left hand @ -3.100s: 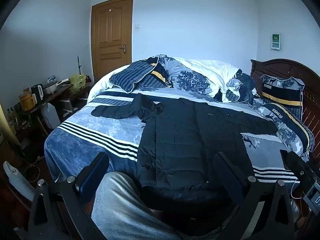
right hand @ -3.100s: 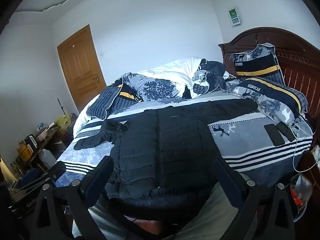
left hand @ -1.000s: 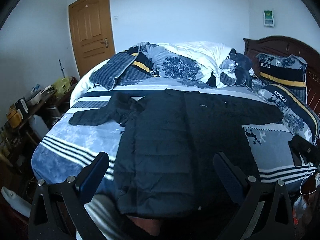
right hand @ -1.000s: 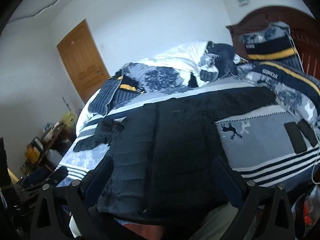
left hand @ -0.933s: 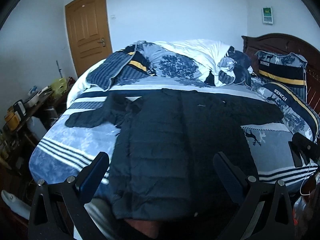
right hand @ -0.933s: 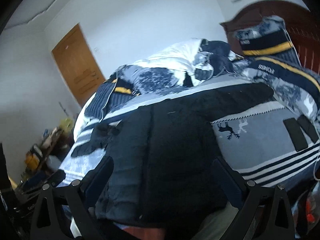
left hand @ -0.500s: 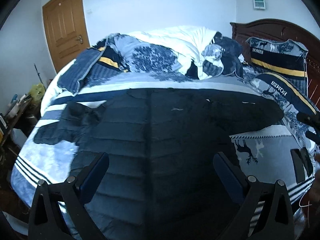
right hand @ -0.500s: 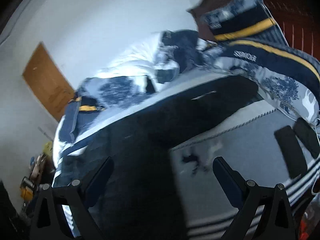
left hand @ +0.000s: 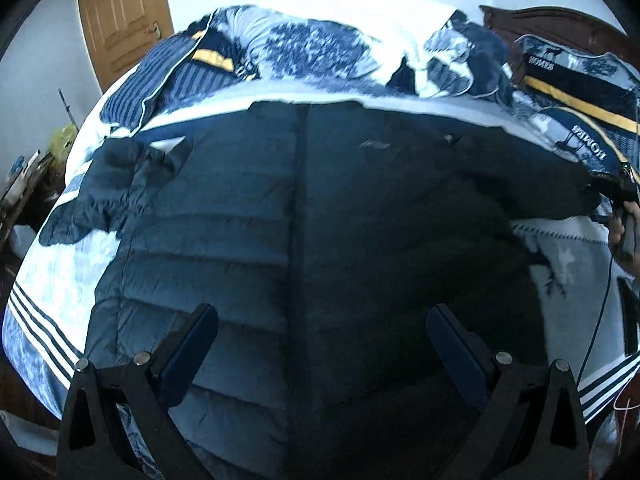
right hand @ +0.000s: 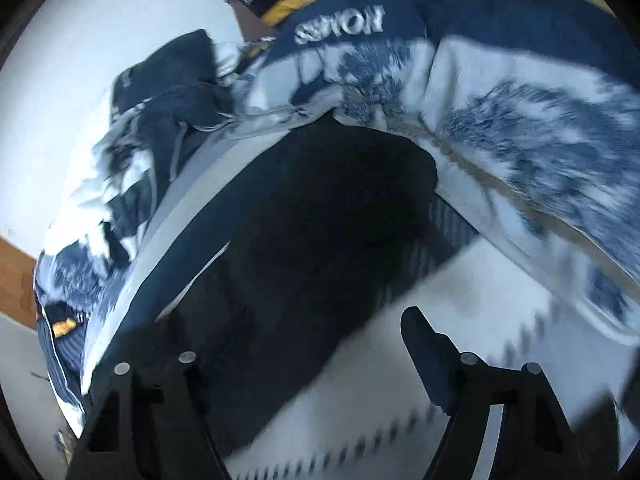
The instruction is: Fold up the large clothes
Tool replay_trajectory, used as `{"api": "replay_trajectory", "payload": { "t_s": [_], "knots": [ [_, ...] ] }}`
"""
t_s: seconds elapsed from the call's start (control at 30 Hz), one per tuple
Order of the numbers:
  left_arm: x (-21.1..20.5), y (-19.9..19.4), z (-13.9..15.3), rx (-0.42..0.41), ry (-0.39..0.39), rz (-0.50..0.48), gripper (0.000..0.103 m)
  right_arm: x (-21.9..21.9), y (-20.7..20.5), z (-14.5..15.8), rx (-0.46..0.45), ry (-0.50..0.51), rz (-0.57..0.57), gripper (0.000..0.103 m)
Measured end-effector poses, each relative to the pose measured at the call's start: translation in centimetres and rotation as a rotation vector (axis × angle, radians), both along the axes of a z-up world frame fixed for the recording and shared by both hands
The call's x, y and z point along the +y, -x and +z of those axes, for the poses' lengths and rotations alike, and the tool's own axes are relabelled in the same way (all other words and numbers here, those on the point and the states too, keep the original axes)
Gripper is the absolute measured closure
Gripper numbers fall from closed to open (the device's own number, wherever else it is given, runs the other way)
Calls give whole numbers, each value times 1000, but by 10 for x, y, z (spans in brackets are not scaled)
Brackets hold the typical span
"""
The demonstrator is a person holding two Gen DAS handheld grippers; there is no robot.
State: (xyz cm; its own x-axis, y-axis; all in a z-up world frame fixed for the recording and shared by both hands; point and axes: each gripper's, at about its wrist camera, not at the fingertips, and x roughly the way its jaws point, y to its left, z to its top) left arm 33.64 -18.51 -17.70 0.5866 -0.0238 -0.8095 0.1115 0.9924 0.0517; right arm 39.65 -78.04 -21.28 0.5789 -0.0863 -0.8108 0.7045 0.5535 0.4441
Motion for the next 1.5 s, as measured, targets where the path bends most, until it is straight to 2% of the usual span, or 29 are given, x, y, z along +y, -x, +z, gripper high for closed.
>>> {"api": "replay_trajectory", "payload": {
  "t_s": [0.03,0.07,0.1,0.17,0.2,0.23,0.27,0.33,0.5,0.57,0.67,0.73,0.83,0.93,1.0,1.13,1.2,1.27,1.3,1.37,1.4,1.43,1.5],
  "knots": [
    [3,-1,-2,3,-2,8,0,-3,-2,-6,11,-9,-29,34],
    [8,-2,-4,9,0,16,0,-4,-6,-7,-3,-2,-50,34],
    [12,-3,-5,14,3,24,0,0,-15,-5,5,51,-45,35],
    [20,-5,-6,16,2,42,0,11,-35,-7,79,126,11,58],
    [24,-5,-5,17,4,49,0,22,-43,-5,107,143,57,88],
    [28,-4,-3,17,8,56,0,26,-47,-2,99,140,76,99],
    [33,-2,-1,15,15,64,0,38,-47,9,89,151,91,99],
    [41,3,6,12,33,77,0,73,-37,47,29,242,129,99],
    [61,17,29,-16,92,99,0,216,1,180,-225,493,334,99],
    [71,25,43,-40,113,111,0,269,10,218,-306,549,409,99],
    [91,37,59,-77,145,137,0,366,10,256,-410,623,553,99],
    [103,42,61,-77,152,150,0,429,5,264,-441,647,649,99],
    [125,48,57,-74,151,177,0,522,-12,241,-432,610,781,99],
    [153,51,49,-64,151,207,0,588,-30,186,-379,554,862,98],
    [174,50,40,-56,145,232,0,625,-52,139,-319,486,882,97],
    [202,44,24,-30,146,264,0,643,-94,59,-208,335,897,95],
    [213,36,17,-11,168,281,0,651,-113,22,-132,234,959,94],
    [218,31,13,-6,187,284,0,639,-108,0,-99,145,1001,85],
    [219,29,12,-7,192,280,0,633,-106,-3,-105,73,1002,74],
    [217,27,10,-13,200,272,0,614,-89,9,-181,-13,987,48],
    [215,25,10,-11,203,269,0,600,-73,23,-240,-11,958,19],
    [211,22,8,-5,212,264,0,589,-60,33,-282,7,931,12],
    [201,15,9,0,235,249,0,557,-26,52,-348,40,885,12]
  ]
}}
